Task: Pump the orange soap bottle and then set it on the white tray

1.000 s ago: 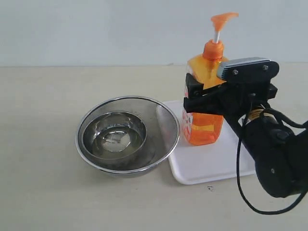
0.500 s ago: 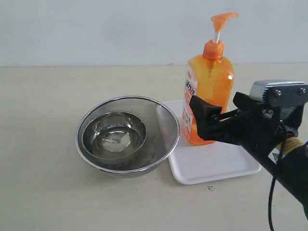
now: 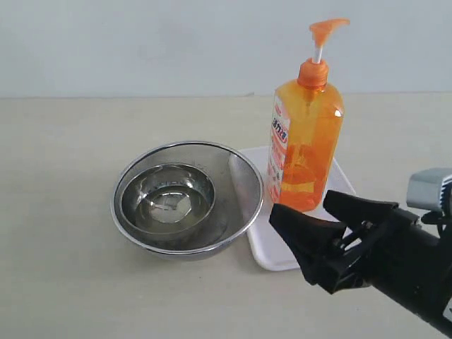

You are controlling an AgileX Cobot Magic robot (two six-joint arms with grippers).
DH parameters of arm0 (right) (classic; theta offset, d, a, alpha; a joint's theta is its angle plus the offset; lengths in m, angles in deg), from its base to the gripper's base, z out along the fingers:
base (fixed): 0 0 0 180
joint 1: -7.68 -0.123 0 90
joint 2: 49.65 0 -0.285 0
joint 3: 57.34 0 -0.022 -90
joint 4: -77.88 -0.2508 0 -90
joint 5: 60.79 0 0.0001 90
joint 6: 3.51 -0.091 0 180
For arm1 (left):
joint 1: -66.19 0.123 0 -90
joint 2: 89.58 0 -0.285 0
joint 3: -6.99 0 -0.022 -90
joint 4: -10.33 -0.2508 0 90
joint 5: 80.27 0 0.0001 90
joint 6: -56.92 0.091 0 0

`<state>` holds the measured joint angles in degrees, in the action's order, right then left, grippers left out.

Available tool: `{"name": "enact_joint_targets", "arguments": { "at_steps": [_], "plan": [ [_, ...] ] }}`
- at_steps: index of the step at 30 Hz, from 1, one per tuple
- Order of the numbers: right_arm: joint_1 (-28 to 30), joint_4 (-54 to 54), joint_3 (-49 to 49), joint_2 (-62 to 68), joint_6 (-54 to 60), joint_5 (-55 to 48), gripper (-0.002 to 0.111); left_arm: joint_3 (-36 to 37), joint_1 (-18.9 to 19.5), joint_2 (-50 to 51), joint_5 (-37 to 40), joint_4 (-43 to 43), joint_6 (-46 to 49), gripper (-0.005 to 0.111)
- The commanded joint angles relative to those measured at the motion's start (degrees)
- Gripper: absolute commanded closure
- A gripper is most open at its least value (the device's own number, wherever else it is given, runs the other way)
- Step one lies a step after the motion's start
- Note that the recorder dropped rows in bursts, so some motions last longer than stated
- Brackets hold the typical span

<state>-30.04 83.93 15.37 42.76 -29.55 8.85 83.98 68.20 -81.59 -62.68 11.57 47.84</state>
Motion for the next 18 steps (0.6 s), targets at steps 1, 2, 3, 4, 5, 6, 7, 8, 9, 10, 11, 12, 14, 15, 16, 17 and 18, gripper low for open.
{"name": "enact_joint_targets", "arguments": {
  "at_steps": [1, 2, 3, 4, 5, 6, 7, 8, 9, 10, 11, 12, 14, 15, 16, 17, 18],
  "plan": [
    [-0.26, 6.34, 0.51, -0.51, -6.01, 0.32, 0.059, 0.22, 0.24, -0.21, -0.15, -0.2, -0.43, 0.101],
    [-0.26, 7.31, 0.51, -0.51, -7.02, 0.32, 0.072, 0.22, 0.24, -0.21, -0.15, -0.2, -0.43, 0.101],
    [-0.26, 8.82, 0.51, -0.51, -8.19, 0.32, 0.093, 0.22, 0.24, -0.21, -0.15, -0.2, -0.43, 0.101],
    [-0.26, 9.79, 0.51, -0.51, -8.74, 0.32, 0.108, 0.22, 0.24, -0.21, -0.15, -0.2, -0.43, 0.101],
    [-0.26, 10.66, 0.51, -0.51, -9.84, 0.32, 0.107, 0.22, 0.24, -0.21, -0.15, -0.2, -0.43, 0.101],
    [-0.26, 12.06, 0.51, -0.51, -10.1, 0.32, 0.106, 0.22, 0.24, -0.21, -0.15, -0.2, -0.43, 0.101],
    [-0.26, 12.86, 0.51, -0.51, -10.1, 0.32, 0.105, 0.22, 0.24, -0.21, -0.15, -0.2, -0.43, 0.101],
    [-0.26, 13.21, 0.51, -0.51, -10.1, 0.32, 0.106, 0.22, 0.24, -0.21, -0.15, -0.2, -0.43, 0.101],
    [-0.26, 13.26, 0.51, -0.51, -10.1, 0.32, 0.106, 0.22, 0.24, -0.21, -0.15, -0.2, -0.43, 0.101],
    [-0.26, 13.14, 0.51, -0.51, -10.1, 0.32, 0.106, 0.22, 0.24, -0.21, -0.15, -0.2, -0.43, 0.101],
    [-0.26, 13.14, 0.51, -0.51, -10.1, 0.32, 0.106, 0.22, 0.24, -0.21, -0.15, -0.2, -0.43, 0.101],
    [-0.26, 13.14, 0.51, -0.51, -10.1, 0.32, 0.106, 0.22, 0.24, -0.21, -0.15, -0.2, -0.43, 0.101],
    [-0.26, 13.02, 0.51, -0.51, -10.1, 0.32, 0.106, 0.22, 0.24, -0.21, -0.15, -0.2, -0.43, 0.101],
    [-0.26, 12.9, 0.51, -0.51, -10.1, 0.32, 0.106, 0.22, 0.24, -0.21, -0.15, -0.2, -0.43, 0.101],
    [-0.26, 12.9, 0.51, -0.51, -10.1, 0.32, 0.106, 0.22, 0.24, -0.21, -0.15, -0.2, -0.43, 0.101],
    [-0.26, 12.9, 0.51, -0.51, -10.1, 0.32, 0.106, 0.22, 0.24, -0.21, -0.15, -0.2, -0.43, 0.101],
    [-0.26, 12.9, 0.51, -0.51, -10.1, 0.32, 0.106, 0.22, 0.24, -0.21, -0.15, -0.2, -0.43, 0.101]
  ]
}}
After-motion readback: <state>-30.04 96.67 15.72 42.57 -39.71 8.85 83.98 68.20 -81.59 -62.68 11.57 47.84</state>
